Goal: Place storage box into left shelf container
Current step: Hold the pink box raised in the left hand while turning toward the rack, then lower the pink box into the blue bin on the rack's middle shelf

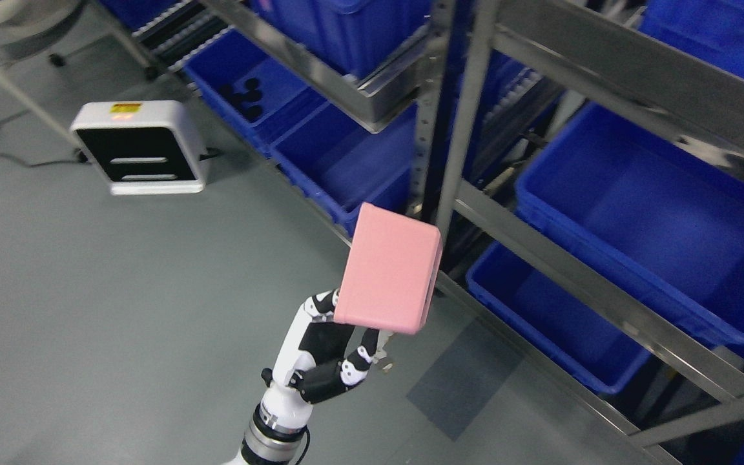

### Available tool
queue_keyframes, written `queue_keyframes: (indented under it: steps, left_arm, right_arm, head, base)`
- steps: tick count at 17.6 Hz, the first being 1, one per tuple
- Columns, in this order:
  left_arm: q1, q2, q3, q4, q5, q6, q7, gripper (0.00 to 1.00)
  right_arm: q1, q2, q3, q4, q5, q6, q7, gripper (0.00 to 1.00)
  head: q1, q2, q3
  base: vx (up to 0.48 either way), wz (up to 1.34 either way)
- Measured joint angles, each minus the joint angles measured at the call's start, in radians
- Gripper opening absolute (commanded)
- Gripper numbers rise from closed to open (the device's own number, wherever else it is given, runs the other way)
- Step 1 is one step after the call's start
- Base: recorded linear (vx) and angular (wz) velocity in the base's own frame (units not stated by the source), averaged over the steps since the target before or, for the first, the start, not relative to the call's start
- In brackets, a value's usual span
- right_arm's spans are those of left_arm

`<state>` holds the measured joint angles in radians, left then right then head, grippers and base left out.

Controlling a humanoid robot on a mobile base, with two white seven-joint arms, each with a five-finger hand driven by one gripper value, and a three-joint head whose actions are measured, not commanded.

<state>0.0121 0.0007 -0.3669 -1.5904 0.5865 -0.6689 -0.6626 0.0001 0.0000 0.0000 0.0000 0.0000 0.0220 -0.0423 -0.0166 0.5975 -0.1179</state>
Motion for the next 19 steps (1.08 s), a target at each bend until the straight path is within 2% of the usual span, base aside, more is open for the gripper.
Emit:
queue_keyframes:
  steps: [2,6,9,14,19]
  left_arm:
    - [0.066,0.013,0.003,0.003,0.000,-0.049,-0.037,0.02]
    - [0.103,0.042,0.062,0.008,-0.051,-0.070,-0.051,0.02]
    - [0.081,0.082,0.138,0.013,-0.105,0.028,-0.056,0.02]
    - [-0.045,0.184,0.252,0.059,-0.159,0.170,-0.104,0.02]
    - [-0.271,0.260,0.316,0.176,-0.314,0.269,-0.214,0.03]
  right_arm:
    - [0.000,0.000,0.000,0.000,0.000,0.000,0.000,1.00]
    - [0.000,0.000,0.000,0.000,0.000,0.000,0.000,1.00]
    - [0.000,0.000,0.000,0.000,0.000,0.000,0.000,1.00]
    - [0.000,0.000,0.000,0.000,0.000,0.000,0.000,1.00]
    - [0.000,0.000,0.000,0.000,0.000,0.000,-0.001,1.00]
  head:
    - [0.0000,0.000,0.000]
    - [0.0000,0.000,0.000]
    - [0.0000,0.000,0.000]
    - [0.0000,0.000,0.000]
    - [0.0000,0.000,0.000]
  base:
    - [0.231,-0.98]
    - [0.190,-0.89]
    - [0.137,-0.85]
    - [0.102,-0.55]
    - [0.054,-0.26]
